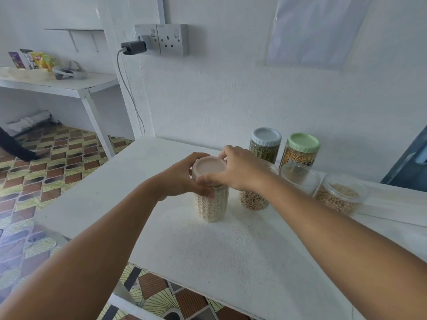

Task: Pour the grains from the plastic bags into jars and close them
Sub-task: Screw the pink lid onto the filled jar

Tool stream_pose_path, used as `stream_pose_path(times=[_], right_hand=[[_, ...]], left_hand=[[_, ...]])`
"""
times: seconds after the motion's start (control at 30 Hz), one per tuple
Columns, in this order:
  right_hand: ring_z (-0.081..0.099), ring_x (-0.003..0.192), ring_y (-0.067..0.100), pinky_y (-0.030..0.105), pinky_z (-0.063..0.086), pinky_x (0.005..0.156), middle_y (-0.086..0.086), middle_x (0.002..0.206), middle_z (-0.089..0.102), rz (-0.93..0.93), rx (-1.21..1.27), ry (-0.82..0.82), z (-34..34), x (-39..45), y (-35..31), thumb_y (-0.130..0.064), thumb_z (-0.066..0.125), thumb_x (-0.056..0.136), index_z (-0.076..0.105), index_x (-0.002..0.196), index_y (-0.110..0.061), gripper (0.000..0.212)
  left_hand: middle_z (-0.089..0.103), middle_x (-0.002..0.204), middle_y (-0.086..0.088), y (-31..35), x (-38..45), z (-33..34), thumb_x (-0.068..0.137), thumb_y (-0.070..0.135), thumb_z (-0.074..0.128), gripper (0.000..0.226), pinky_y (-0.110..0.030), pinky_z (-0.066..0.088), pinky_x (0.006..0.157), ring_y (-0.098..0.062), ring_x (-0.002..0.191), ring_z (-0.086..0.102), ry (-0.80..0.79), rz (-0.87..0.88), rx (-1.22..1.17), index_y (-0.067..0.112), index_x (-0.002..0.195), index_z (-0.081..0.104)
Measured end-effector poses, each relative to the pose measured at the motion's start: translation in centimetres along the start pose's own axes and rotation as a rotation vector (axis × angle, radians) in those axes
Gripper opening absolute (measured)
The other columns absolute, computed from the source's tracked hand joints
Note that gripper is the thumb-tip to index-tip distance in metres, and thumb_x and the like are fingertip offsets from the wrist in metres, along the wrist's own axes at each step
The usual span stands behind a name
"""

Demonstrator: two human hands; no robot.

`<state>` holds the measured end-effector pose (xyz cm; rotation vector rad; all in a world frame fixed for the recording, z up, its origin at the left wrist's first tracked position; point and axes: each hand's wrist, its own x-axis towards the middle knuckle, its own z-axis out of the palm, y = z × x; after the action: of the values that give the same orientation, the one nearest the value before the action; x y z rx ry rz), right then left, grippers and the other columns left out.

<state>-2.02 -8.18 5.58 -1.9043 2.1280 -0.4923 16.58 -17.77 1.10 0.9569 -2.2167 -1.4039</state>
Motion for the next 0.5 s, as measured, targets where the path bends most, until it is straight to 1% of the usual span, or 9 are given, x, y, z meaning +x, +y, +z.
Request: stream_pose_path(times=[0.07,0.1,0.17,0.2,0.27,0.33,0.4,0.43,0.5], right_hand=[[0.052,0.117,0.021,0.044,0.051,0.096,-0.001,0.122,0.054,0.021,0.038,0.020,-0.1,0.1,-0.1,-0.104,0.047,0.056,0.055,0.127,-0.023,0.108],[0.049,0.124,0.023,0.044,0.048,0.100,0.001,0.129,0.052,0.028,0.094,-0.007,-0.4,0.2,0.0,-0.101,0.048,0.063,0.055,0.130,-0.023,0.104],[0.040,0.137,0.021,0.044,0.042,0.107,0.000,0.147,0.044,0.012,0.153,-0.123,-1.0,0.3,0.5,-0.089,0.060,0.074,0.046,0.148,-0.027,0.097],[0.040,0.139,0.019,0.043,0.042,0.108,-0.004,0.150,0.043,-0.008,0.150,-0.176,-0.8,0.2,0.9,-0.083,0.067,0.074,0.040,0.153,-0.029,0.099],[0.047,0.132,0.016,0.041,0.047,0.106,-0.008,0.143,0.049,-0.030,0.140,-0.174,0.0,0.1,1.7,-0.077,0.079,0.067,0.038,0.152,-0.030,0.105],[0.050,0.124,0.016,0.041,0.050,0.100,-0.009,0.133,0.052,-0.027,0.117,-0.085,0.7,0.1,2.1,-0.082,0.080,0.057,0.043,0.144,-0.031,0.108],[0.049,0.120,0.015,0.039,0.050,0.097,-0.008,0.129,0.051,-0.023,0.115,-0.057,0.5,0.1,2.1,-0.084,0.079,0.056,0.046,0.139,-0.030,0.105],[0.048,0.123,0.015,0.039,0.048,0.099,-0.007,0.133,0.050,-0.009,0.154,-0.079,0.1,0.1,2.0,-0.083,0.079,0.059,0.046,0.140,-0.030,0.103],[0.043,0.136,0.017,0.040,0.044,0.107,-0.005,0.148,0.043,0.026,0.278,-0.152,-0.6,0.3,2.2,-0.078,0.079,0.066,0.043,0.149,-0.029,0.103]], left_hand=[[0.064,0.128,0.011,-0.1,0.1,0.0,0.061,0.018,0.101,0.099,-0.034,0.059,0.096,-0.006,0.116,0.064,-0.013,0.004,-0.001,0.041,0.141,0.049],[0.064,0.128,0.012,-0.1,0.1,0.0,0.061,0.019,0.101,0.100,-0.034,0.058,0.097,-0.006,0.117,0.064,-0.014,0.008,0.000,0.042,0.142,0.048],[0.064,0.128,0.011,-0.1,0.2,0.1,0.063,0.017,0.101,0.098,-0.032,0.059,0.095,-0.007,0.115,0.064,-0.003,0.012,-0.002,0.041,0.142,0.048],[0.065,0.127,0.010,-0.1,0.2,0.3,0.063,0.015,0.100,0.095,-0.032,0.059,0.094,-0.007,0.115,0.064,0.003,0.014,-0.007,0.040,0.140,0.050],[0.066,0.124,0.013,-0.1,0.3,0.4,0.063,0.014,0.100,0.091,-0.032,0.059,0.094,-0.007,0.115,0.064,0.011,0.026,-0.008,0.041,0.137,0.053],[0.065,0.123,0.017,-0.2,0.3,0.4,0.063,0.017,0.101,0.089,-0.034,0.058,0.097,-0.007,0.116,0.062,0.005,0.035,-0.003,0.042,0.134,0.055],[0.065,0.124,0.016,-0.2,0.3,0.3,0.063,0.016,0.100,0.088,-0.034,0.058,0.097,-0.008,0.116,0.061,-0.002,0.036,-0.001,0.041,0.134,0.055],[0.065,0.124,0.014,-0.1,0.4,0.2,0.063,0.016,0.100,0.088,-0.034,0.058,0.097,-0.008,0.116,0.062,-0.008,0.033,-0.003,0.041,0.135,0.055],[0.066,0.125,0.011,0.0,0.4,0.3,0.062,0.016,0.100,0.090,-0.036,0.058,0.097,-0.010,0.117,0.063,-0.019,0.025,-0.010,0.039,0.136,0.054]])
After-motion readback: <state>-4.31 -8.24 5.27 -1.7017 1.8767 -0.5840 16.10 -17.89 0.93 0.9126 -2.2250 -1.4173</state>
